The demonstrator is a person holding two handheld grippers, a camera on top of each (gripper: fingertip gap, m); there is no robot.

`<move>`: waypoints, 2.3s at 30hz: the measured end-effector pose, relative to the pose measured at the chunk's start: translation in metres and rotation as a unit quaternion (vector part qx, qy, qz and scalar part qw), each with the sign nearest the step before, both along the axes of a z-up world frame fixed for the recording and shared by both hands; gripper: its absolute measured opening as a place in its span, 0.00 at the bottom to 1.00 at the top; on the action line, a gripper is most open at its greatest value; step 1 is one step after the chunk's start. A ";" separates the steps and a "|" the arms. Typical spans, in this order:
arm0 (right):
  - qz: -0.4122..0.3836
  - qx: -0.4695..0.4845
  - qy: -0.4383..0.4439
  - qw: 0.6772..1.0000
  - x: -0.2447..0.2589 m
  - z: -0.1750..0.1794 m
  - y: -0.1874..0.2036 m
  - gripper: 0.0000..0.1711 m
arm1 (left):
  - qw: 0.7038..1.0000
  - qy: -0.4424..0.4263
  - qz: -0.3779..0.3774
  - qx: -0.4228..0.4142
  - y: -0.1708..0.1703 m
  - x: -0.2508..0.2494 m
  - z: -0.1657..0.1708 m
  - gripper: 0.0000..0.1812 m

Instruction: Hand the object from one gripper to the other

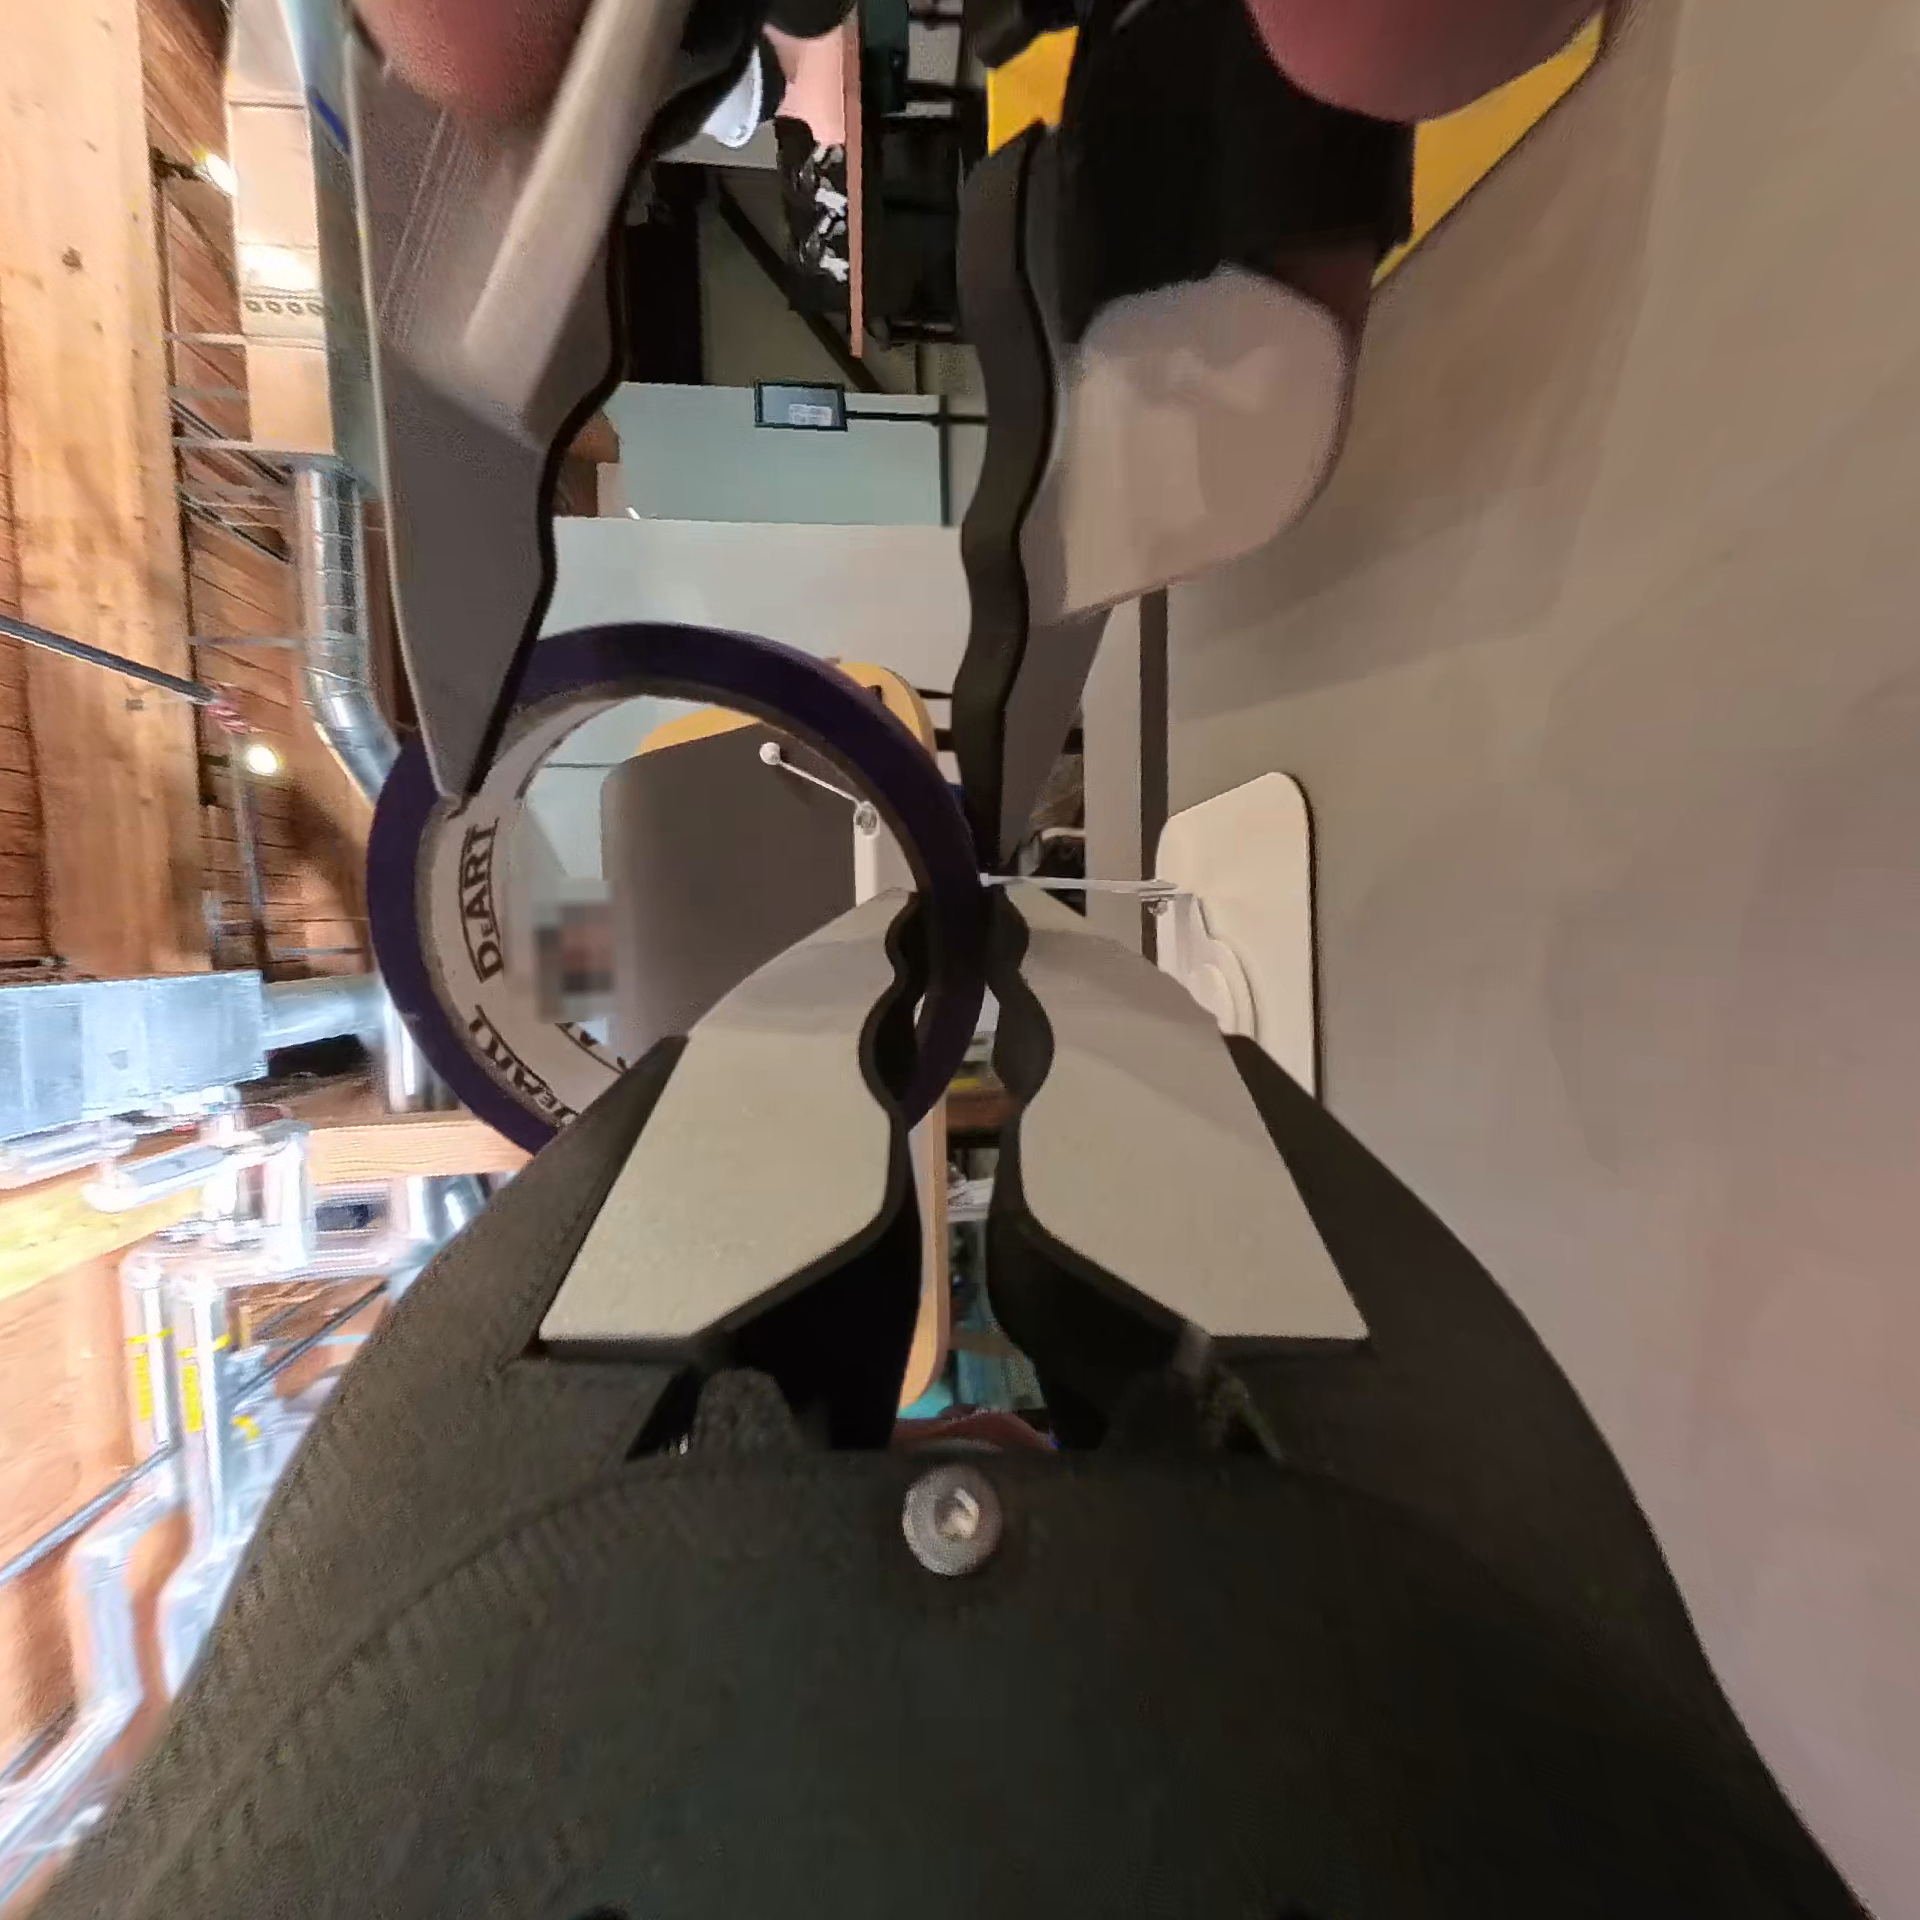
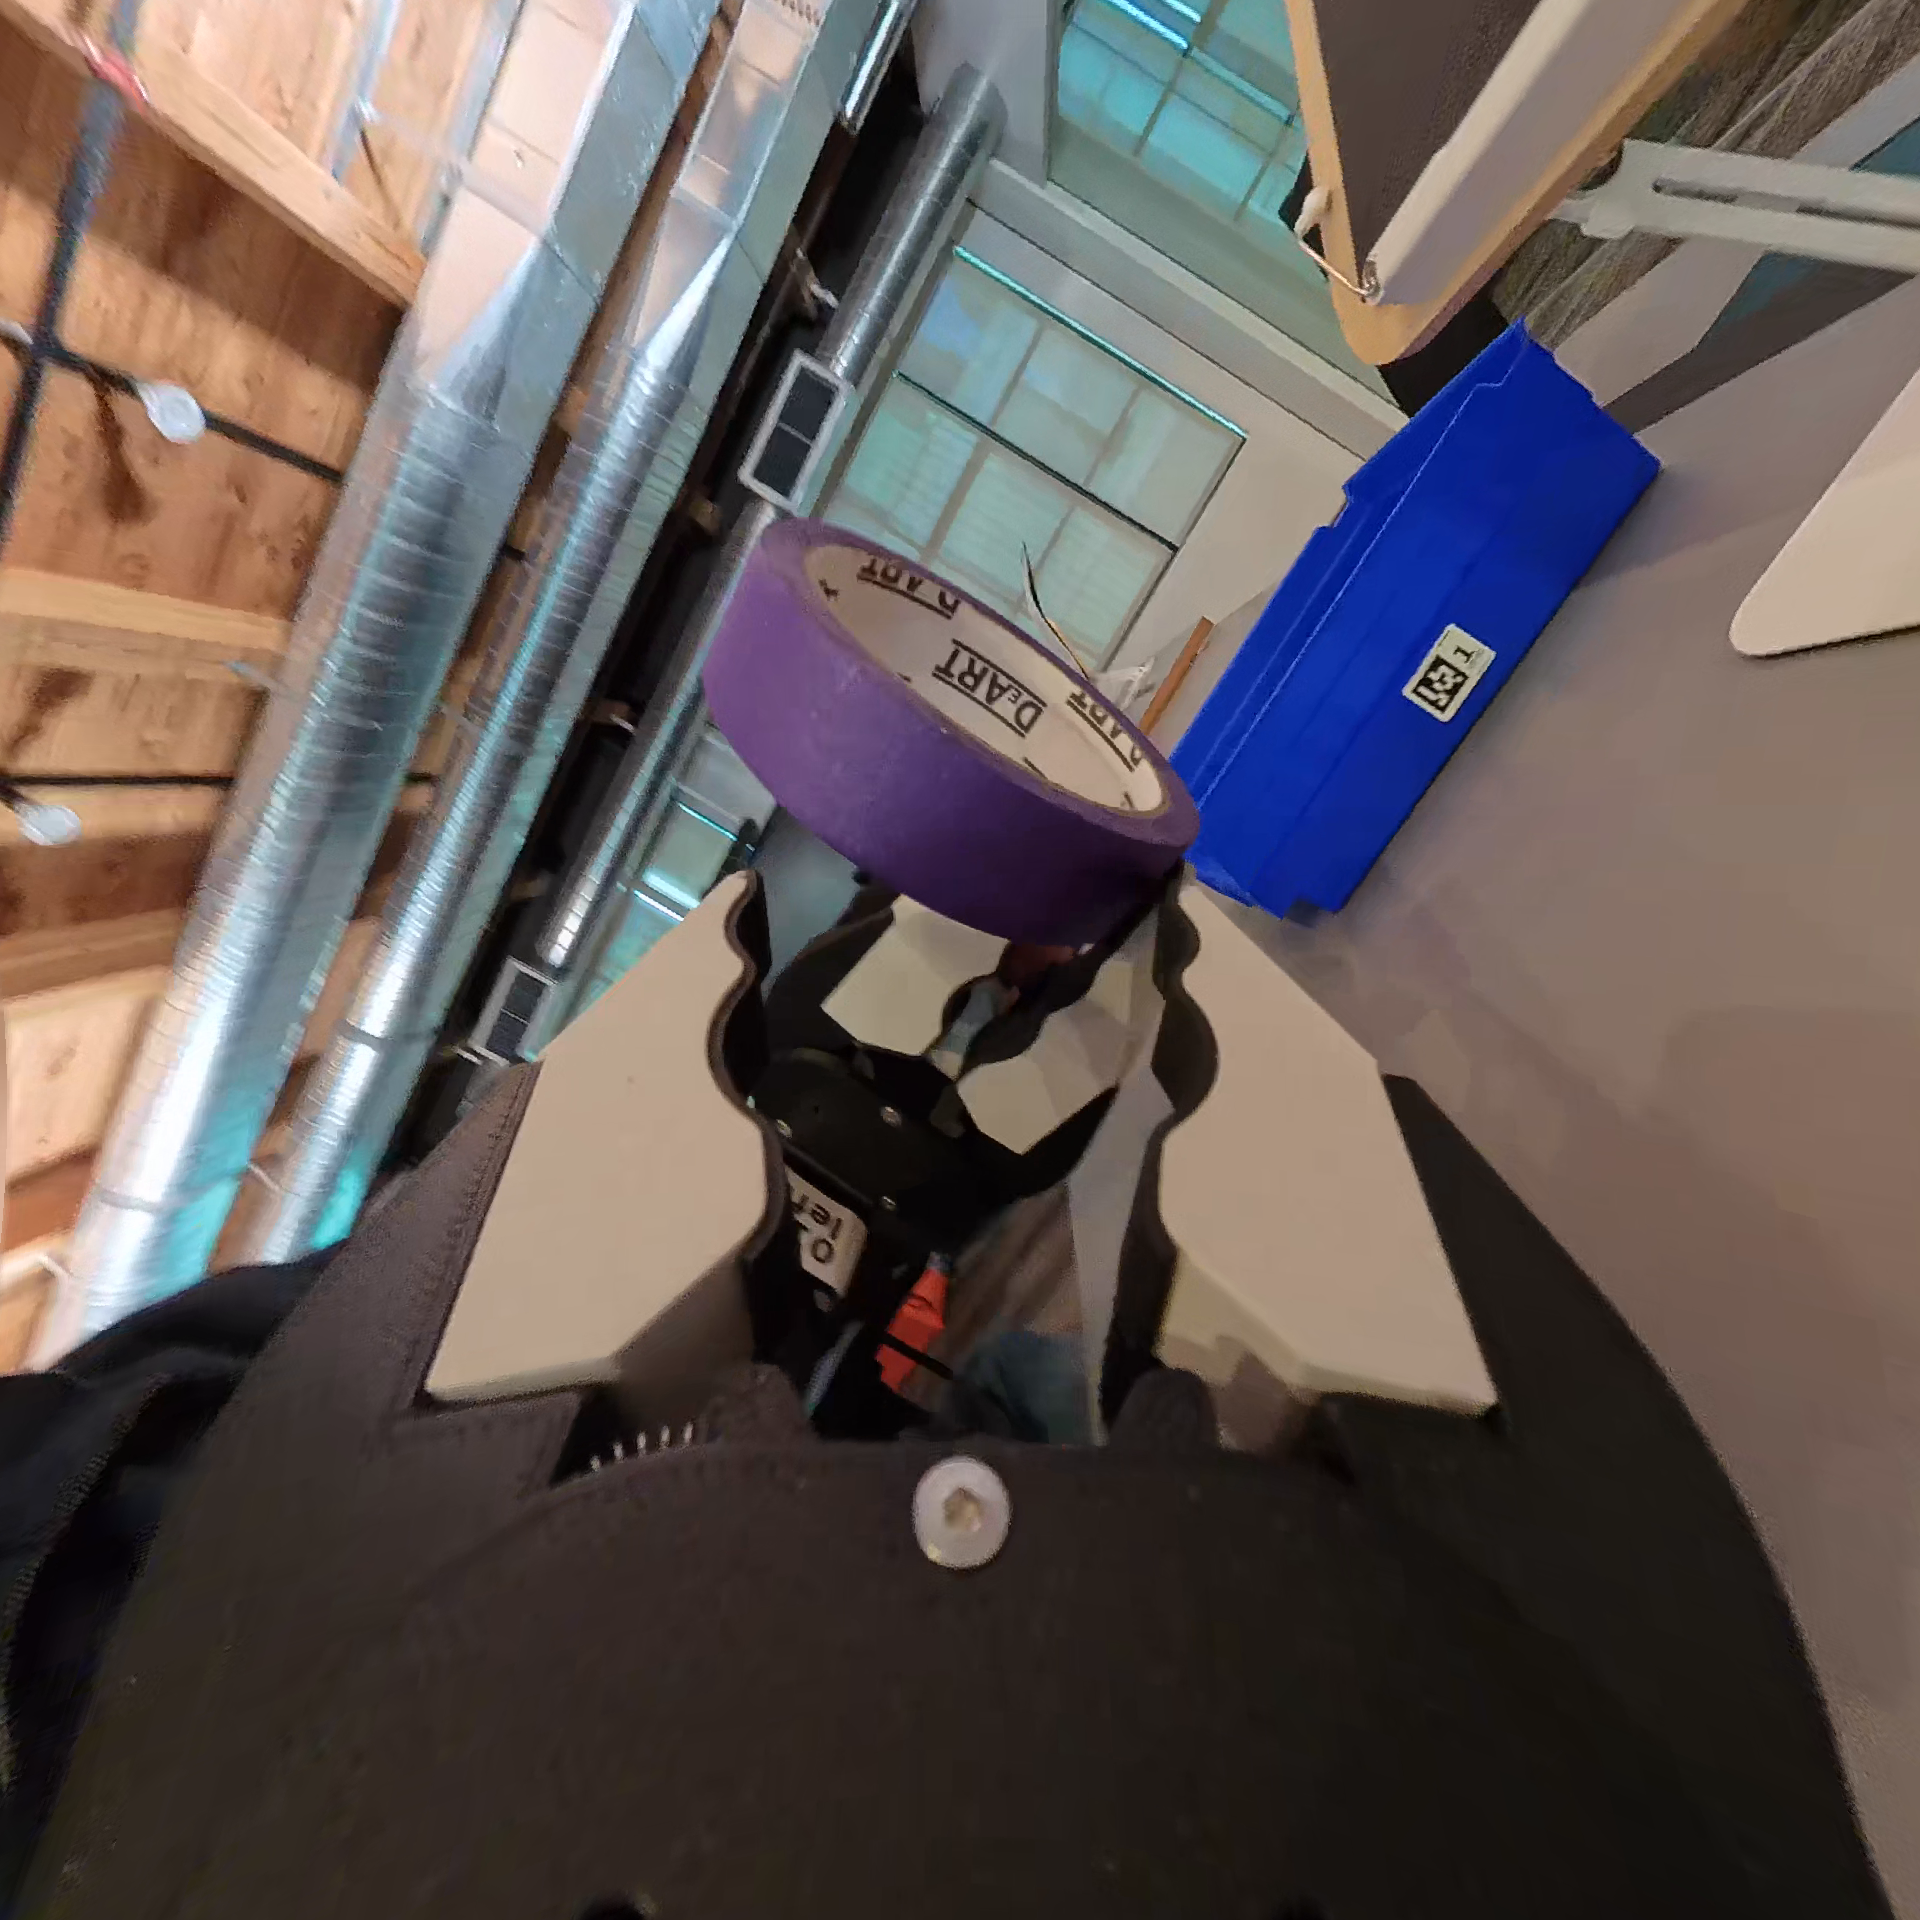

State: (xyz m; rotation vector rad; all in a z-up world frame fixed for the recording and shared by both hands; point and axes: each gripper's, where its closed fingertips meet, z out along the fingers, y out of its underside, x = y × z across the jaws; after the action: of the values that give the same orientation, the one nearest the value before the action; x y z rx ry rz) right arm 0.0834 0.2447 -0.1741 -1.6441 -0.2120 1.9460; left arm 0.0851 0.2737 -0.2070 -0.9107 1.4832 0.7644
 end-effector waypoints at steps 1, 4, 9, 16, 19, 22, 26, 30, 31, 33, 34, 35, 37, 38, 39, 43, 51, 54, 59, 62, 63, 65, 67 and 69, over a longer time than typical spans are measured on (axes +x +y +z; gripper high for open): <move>-0.004 0.013 -0.012 1.000 0.002 0.000 0.000 0.45 | 1.000 -0.005 -0.004 -0.004 -0.001 0.000 0.003 0.05; -0.006 0.025 -0.014 1.000 0.011 -0.001 0.002 0.51 | 0.997 -0.047 -0.001 -0.059 -0.003 -0.003 0.011 0.05; -0.020 0.124 -0.089 0.988 0.015 -0.009 -0.007 0.49 | 0.982 -0.060 -0.034 -0.177 -0.011 -0.001 0.005 0.05; -0.019 0.273 -0.144 0.951 0.012 -0.008 -0.027 0.39 | 0.902 -0.081 -0.093 -0.414 -0.041 0.007 -0.005 0.05; -0.005 0.289 -0.104 0.952 0.011 -0.005 -0.034 0.30 | 0.840 -0.113 -0.152 -0.509 -0.062 0.015 0.005 0.05; -0.002 0.303 -0.052 0.952 0.012 0.003 -0.040 0.12 | 0.782 -0.149 -0.183 -0.577 -0.069 0.017 0.014 0.05; 0.004 0.300 -0.015 0.954 0.011 0.008 -0.045 0.06 | 0.718 -0.162 -0.212 -0.643 -0.081 0.016 0.017 0.05; 0.005 0.274 0.022 0.961 0.011 0.012 -0.046 0.04 | 0.686 -0.176 -0.226 -0.669 -0.084 0.016 0.019 0.05; -0.003 0.267 0.025 0.963 0.011 0.013 -0.044 0.04 | 0.689 -0.180 -0.223 -0.666 -0.082 0.017 0.019 0.06; -0.017 0.257 0.028 0.966 0.011 0.014 -0.040 0.04 | 0.689 -0.195 -0.219 -0.663 -0.078 0.018 0.019 0.06; -0.024 0.251 0.028 0.967 0.012 0.014 -0.038 0.03 | 0.693 -0.201 -0.215 -0.657 -0.076 0.019 0.019 0.06; -0.030 0.247 0.030 0.968 0.012 0.014 -0.037 0.04 | 0.701 -0.206 -0.211 -0.649 -0.073 0.019 0.019 0.07; -0.047 0.237 0.031 0.970 0.013 0.014 -0.032 0.04 | 0.714 -0.215 -0.204 -0.635 -0.070 0.020 0.020 0.08; -0.058 0.229 0.035 0.971 0.014 0.015 -0.029 0.04 | 0.730 -0.218 -0.195 -0.617 -0.066 0.020 0.019 0.09; -0.070 0.219 0.043 0.972 0.016 0.017 -0.026 0.04 | 0.748 -0.221 -0.184 -0.598 -0.063 0.020 0.018 0.11; -0.111 0.193 0.049 0.974 0.016 0.020 -0.019 0.04 | 0.843 -0.226 -0.111 -0.476 -0.044 0.022 0.011 0.24; -0.142 0.171 0.058 0.973 0.013 0.024 -0.019 0.04 | 0.942 -0.237 -0.009 -0.237 -0.023 0.016 0.019 0.17; -0.142 0.171 0.061 0.973 0.013 0.026 -0.018 0.04 | 0.938 -0.249 -0.007 -0.239 -0.023 0.015 0.022 0.16; -0.138 0.187 0.060 0.971 0.012 0.031 -0.018 0.04 | 0.934 -0.245 -0.009 -0.260 -0.022 0.015 0.025 0.16; -0.125 0.200 0.048 0.970 0.009 0.031 -0.021 0.10 | 0.923 -0.246 -0.012 -0.296 -0.021 0.013 0.026 0.15; -0.126 0.209 0.039 0.969 0.009 0.030 -0.021 0.13 | 0.916 -0.246 -0.015 -0.315 -0.021 0.013 0.025 0.15; -0.123 0.220 0.025 0.967 0.012 0.028 -0.022 0.21 | 0.897 -0.268 -0.019 -0.352 -0.019 0.009 0.028 0.15; -0.125 0.239 0.002 0.963 0.017 0.023 -0.023 0.24 | 0.863 -0.263 -0.042 -0.429 -0.026 0.010 0.024 0.16; -0.135 0.243 -0.006 0.961 0.025 0.018 -0.021 0.24 | 0.827 -0.290 -0.053 -0.480 -0.027 0.008 0.029 0.15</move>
State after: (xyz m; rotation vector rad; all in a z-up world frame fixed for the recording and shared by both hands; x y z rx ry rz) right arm 0.1082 0.2235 -0.1561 -1.2838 -0.4105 1.5277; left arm 0.0927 0.2469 -0.1783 -1.6056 1.2933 -0.4305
